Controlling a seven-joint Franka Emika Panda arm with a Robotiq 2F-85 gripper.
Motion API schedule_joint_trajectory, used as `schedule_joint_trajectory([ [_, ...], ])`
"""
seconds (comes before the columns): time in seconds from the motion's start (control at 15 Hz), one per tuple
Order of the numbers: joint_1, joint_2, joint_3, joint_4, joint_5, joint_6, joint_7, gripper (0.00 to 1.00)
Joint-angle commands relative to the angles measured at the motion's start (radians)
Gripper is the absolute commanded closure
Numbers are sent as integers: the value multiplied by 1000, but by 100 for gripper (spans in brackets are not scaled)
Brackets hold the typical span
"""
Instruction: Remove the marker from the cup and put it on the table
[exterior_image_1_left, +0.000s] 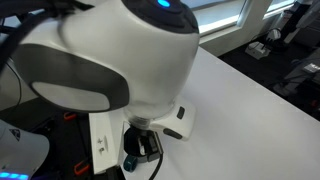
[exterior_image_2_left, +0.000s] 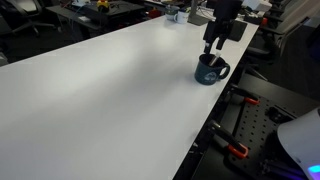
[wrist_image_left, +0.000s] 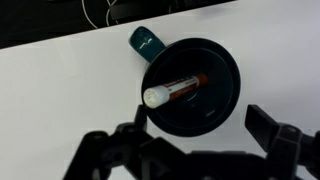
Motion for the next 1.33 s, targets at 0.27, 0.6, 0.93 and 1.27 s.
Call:
schedule_joint_trajectory([
  [0.27,-20,21,-14,3,18,-10,-49,0],
  [0.6,-27,33,-10,0,33,-6,-119,44],
  [0.93,-30,37,-9,0,59,-6,-201,69],
  [1.27,-29,31,-13,9,87,-21,-244,94],
])
